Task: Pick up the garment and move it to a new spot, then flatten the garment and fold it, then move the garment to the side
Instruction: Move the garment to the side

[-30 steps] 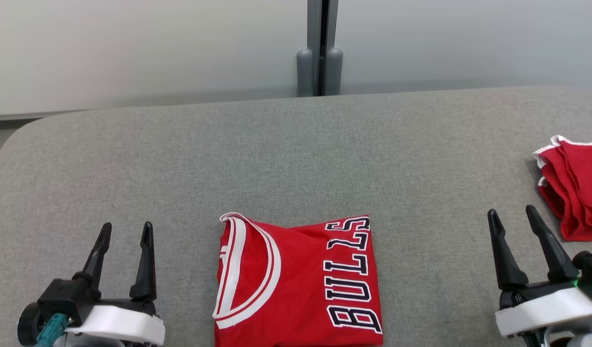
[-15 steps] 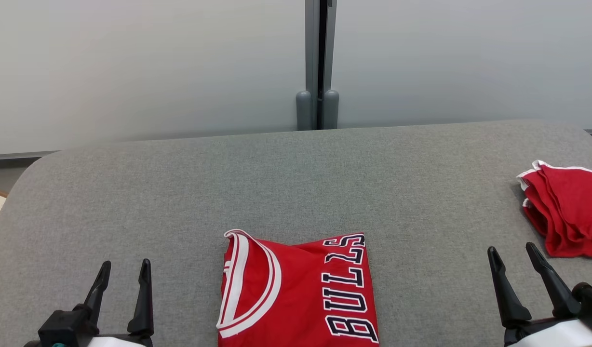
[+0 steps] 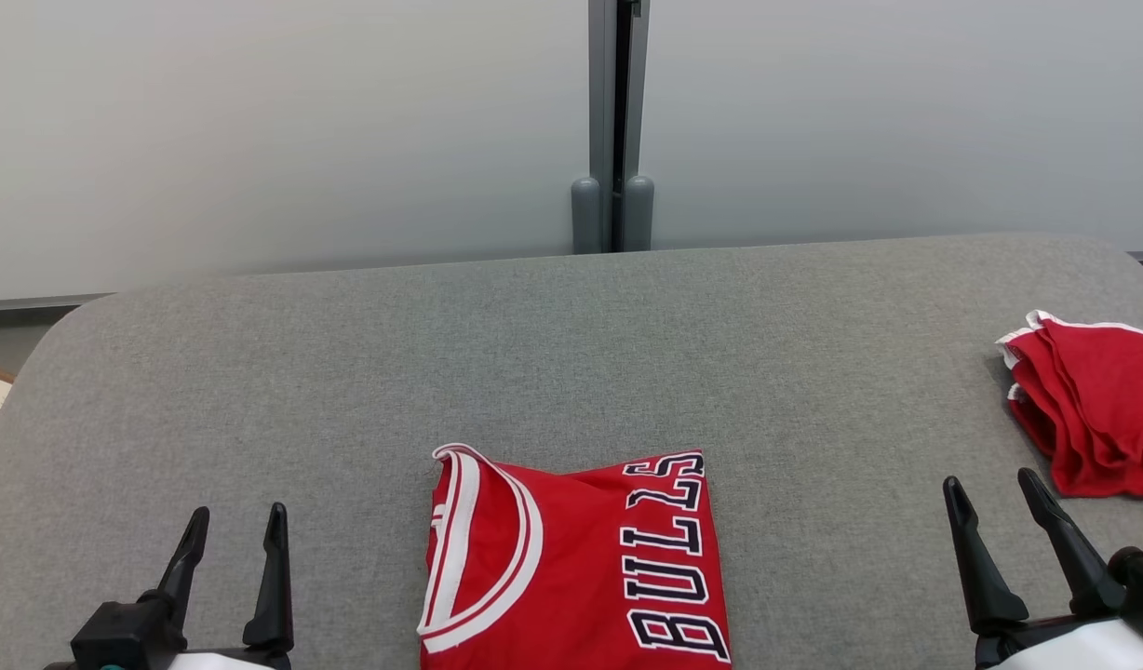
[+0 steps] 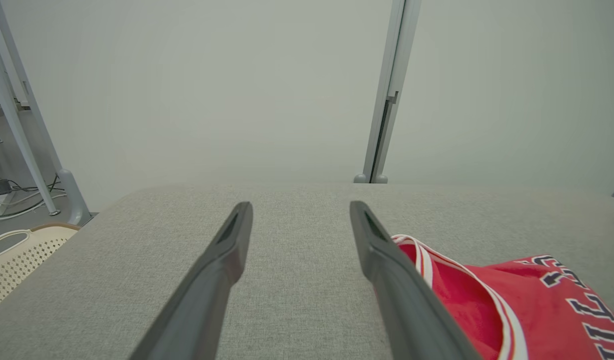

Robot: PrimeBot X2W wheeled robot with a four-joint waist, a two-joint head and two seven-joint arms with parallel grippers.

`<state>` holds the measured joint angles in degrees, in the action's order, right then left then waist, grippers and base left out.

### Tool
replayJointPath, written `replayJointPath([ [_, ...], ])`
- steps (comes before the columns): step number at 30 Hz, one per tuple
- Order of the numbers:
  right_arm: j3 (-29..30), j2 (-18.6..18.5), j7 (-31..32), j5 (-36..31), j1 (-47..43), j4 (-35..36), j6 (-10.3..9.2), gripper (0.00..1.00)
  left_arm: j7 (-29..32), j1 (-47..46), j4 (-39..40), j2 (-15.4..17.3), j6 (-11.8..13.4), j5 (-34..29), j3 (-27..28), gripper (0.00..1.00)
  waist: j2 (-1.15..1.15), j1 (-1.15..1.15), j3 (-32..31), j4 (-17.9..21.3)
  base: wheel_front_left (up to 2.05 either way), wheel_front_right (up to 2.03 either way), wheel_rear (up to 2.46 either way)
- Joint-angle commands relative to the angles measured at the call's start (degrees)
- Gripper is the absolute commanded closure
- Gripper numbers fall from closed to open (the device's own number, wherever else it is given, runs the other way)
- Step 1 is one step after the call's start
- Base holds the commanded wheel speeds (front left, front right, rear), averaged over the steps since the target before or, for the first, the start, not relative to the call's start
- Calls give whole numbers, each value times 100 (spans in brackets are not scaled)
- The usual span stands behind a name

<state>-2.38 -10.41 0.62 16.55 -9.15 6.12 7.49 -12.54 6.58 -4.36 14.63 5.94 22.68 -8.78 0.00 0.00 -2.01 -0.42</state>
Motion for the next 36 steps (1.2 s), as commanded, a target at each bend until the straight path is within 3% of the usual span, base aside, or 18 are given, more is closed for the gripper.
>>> replayJointPath([
  [1,24,-4,27,-15,-34,21,-2,0,23,22,26,23,30,1,10,0,0,0,13,-3,0,0,0],
  [17,-38,-17,91,-29,51,-44,-2,0,75,-167,205,34,98,-15,-82,0,0,0,141,-149,0,0,0],
  [23,-653,42,80,281,445,-870,-2,0,3,-682,264,-94,11,-77,-242,0,0,0,615,-597,0,0,0],
  [34,-1654,342,6,975,1547,-3090,-2,0,-214,-1574,-65,-452,-229,-149,-433,0,0,0,1376,-1257,0,0,0],
  [35,-1749,351,34,1047,1583,-3219,-2,22,-229,-1607,-87,-468,-237,-151,-420,0,0,0,1406,-1273,0,0,0],
  [36,-1818,337,14,1091,1603,-3312,-2,57,-234,-1634,-121,-483,-246,-160,-410,0,0,0,1429,-1286,0,0,0],
])
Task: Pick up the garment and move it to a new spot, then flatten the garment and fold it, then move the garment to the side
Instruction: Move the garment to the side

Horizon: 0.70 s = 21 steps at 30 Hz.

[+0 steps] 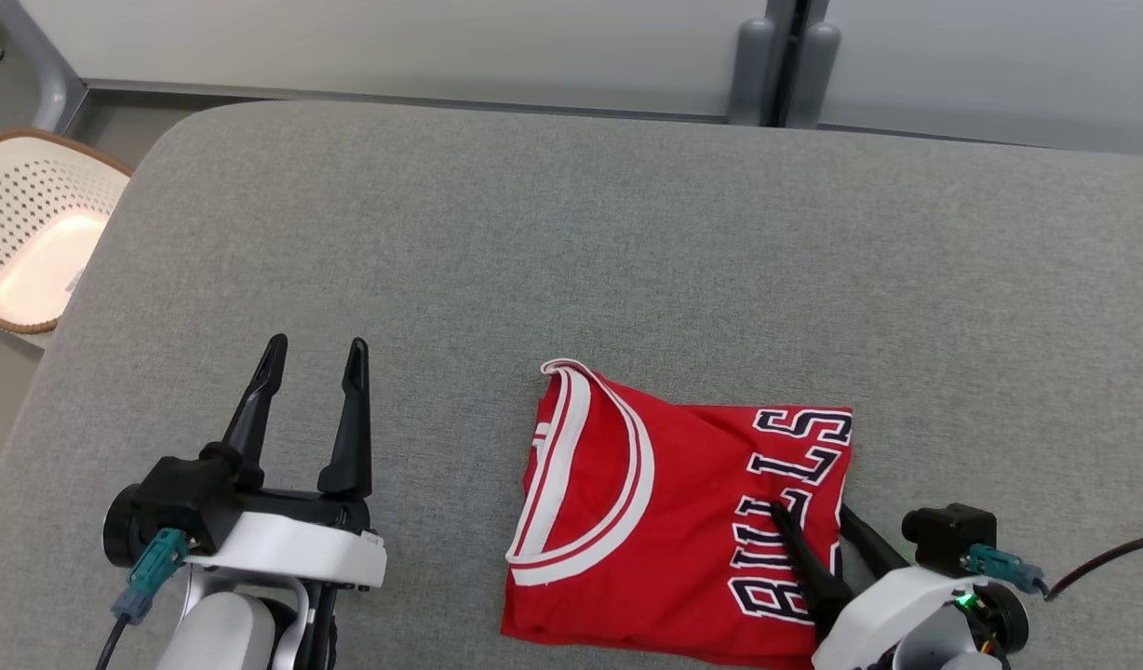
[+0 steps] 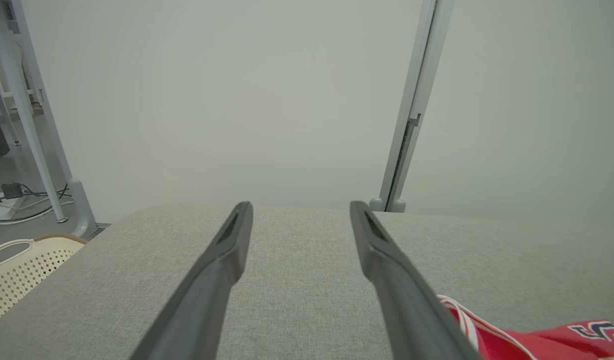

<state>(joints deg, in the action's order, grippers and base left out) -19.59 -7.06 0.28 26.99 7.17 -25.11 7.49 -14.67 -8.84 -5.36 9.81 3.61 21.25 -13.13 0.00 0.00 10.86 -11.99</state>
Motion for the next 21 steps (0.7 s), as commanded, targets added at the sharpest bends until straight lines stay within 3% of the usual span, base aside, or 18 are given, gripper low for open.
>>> replayJointPath([
  [1,-148,-18,12,105,-10,-270,-2,78,-29,-124,-47,-16,-30,-31,43,0,0,0,163,-134,0,0,0],
  [2,-195,-35,-13,132,12,-328,-2,100,-39,-146,-63,-21,-48,-44,55,0,0,0,180,-132,0,0,0],
  [11,-323,-489,-415,-7,256,-150,-11,100,-50,-239,-86,43,-114,-182,176,0,0,0,206,184,0,0,0],
  [21,-339,-1071,-441,-221,479,420,-7,100,-15,-226,208,226,-175,-341,138,0,0,0,354,1598,0,0,0],
])
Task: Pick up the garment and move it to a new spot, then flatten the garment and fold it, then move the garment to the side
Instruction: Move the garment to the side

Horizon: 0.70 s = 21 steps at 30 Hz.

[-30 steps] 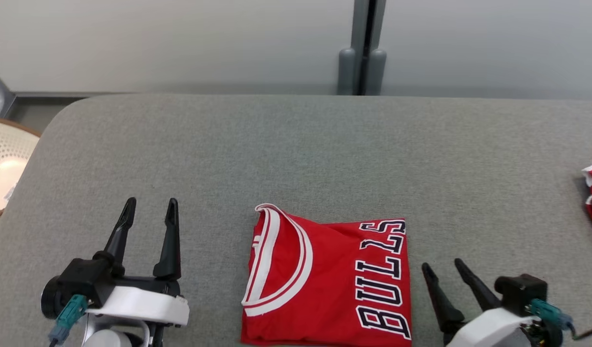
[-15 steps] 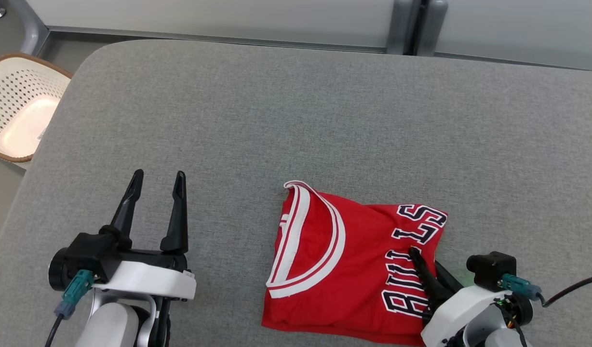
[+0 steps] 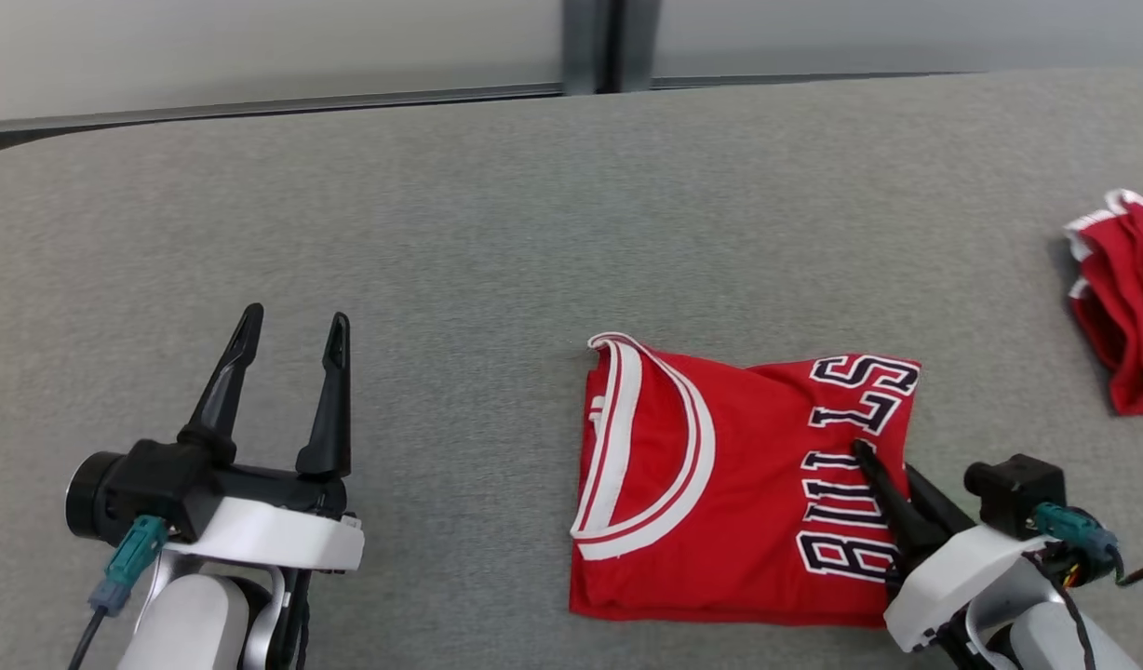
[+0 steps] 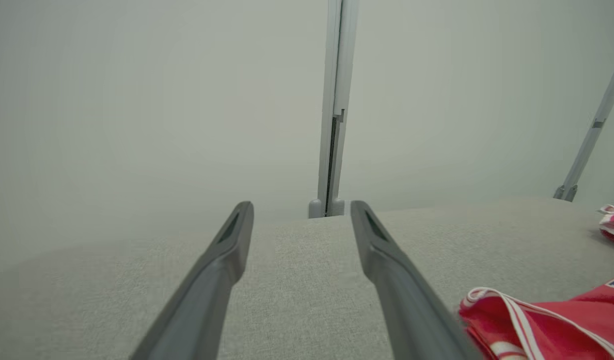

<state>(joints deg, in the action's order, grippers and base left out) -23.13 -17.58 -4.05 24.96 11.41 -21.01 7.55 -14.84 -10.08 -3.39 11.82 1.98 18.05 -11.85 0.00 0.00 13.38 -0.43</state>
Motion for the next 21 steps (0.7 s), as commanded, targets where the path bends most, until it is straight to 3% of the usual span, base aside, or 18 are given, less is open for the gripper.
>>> replayJointPath([
  [1,49,-73,-42,-47,75,59,-14,100,28,-134,41,53,-31,-52,-22,0,0,0,131,592,0,0,0],
  [12,52,-241,-277,-33,792,25,-15,100,473,-402,445,323,-116,-287,-276,0,0,0,605,1961,0,0,0],
  [17,90,-450,-556,46,1596,-179,-14,100,693,-724,698,414,-185,-383,-367,0,0,0,1042,2154,0,0,0],
  [21,319,-847,-779,96,2285,-396,-14,100,834,-1064,864,483,-234,-469,-434,0,0,0,1446,2144,0,0,0],
])
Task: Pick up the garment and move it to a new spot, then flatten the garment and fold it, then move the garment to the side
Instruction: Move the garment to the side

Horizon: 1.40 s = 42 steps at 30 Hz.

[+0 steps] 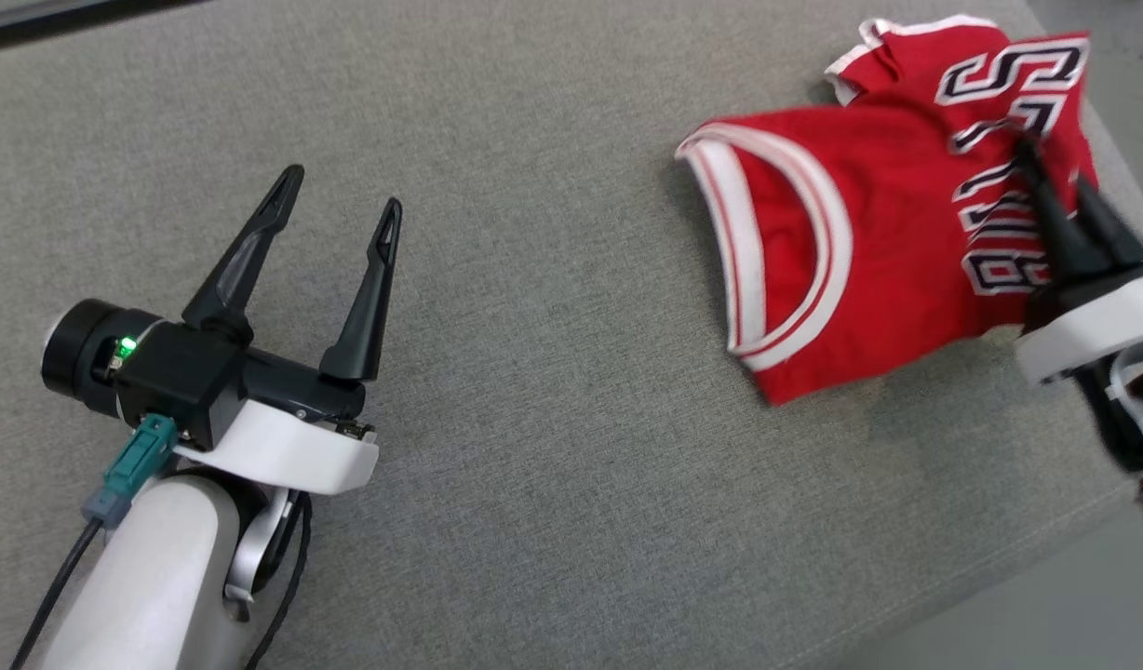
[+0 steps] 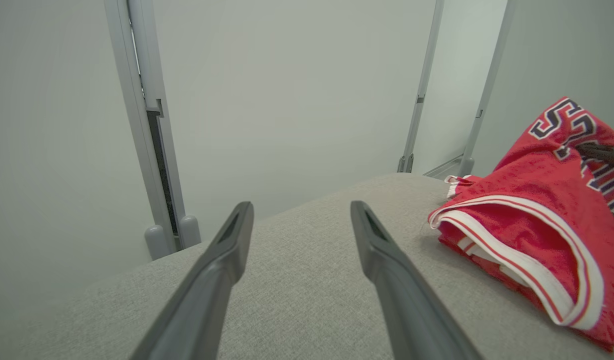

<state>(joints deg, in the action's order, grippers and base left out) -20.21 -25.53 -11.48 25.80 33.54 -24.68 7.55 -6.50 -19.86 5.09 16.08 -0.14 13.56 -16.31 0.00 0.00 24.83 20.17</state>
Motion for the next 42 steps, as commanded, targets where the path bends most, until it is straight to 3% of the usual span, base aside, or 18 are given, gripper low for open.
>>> replayJointPath([
  [1,94,-220,-62,-10,217,-121,-14,100,44,-174,57,68,-41,-52,-9,0,0,0,416,62,0,0,0],
  [8,727,-1010,-173,112,975,-779,-14,100,190,-780,218,104,-213,-223,-223,0,0,0,1016,-164,0,0,0],
  [13,1141,-1116,-207,153,1304,-1380,-14,100,247,-1093,274,107,-295,-303,-347,0,0,0,1289,-299,0,0,0],
  [14,1219,-1098,-196,141,1376,-1579,-14,88,269,-1168,271,100,-319,-308,-392,0,0,0,1346,-345,0,0,0],
  [16,1315,-999,-170,174,1522,-1932,-14,0,271,-1287,237,98,-363,-349,-466,0,0,0,1415,-432,0,0,0],
  [22,1561,-764,-240,354,1641,-2786,-14,0,155,-1324,117,49,-339,-308,-525,0,0,0,1373,-580,0,0,0],
  [27,1746,-481,-373,537,1138,-2719,-14,0,-63,-971,-103,20,-210,-137,-420,0,0,0,968,-620,0,0,0],
  [29,1974,-410,-380,473,867,-2234,-14,0,-137,-806,-162,9,-132,-53,-350,0,0,0,790,-617,0,0,0],
  [34,2531,272,-373,-102,-417,-557,-14,0,-356,-194,-344,1,84,236,-90,0,0,0,192,-643,0,0,0],
  [42,2311,1086,-346,-869,-1691,1146,-11,0,-587,497,-534,-155,349,596,200,0,0,0,-469,-1030,0,0,0],
])
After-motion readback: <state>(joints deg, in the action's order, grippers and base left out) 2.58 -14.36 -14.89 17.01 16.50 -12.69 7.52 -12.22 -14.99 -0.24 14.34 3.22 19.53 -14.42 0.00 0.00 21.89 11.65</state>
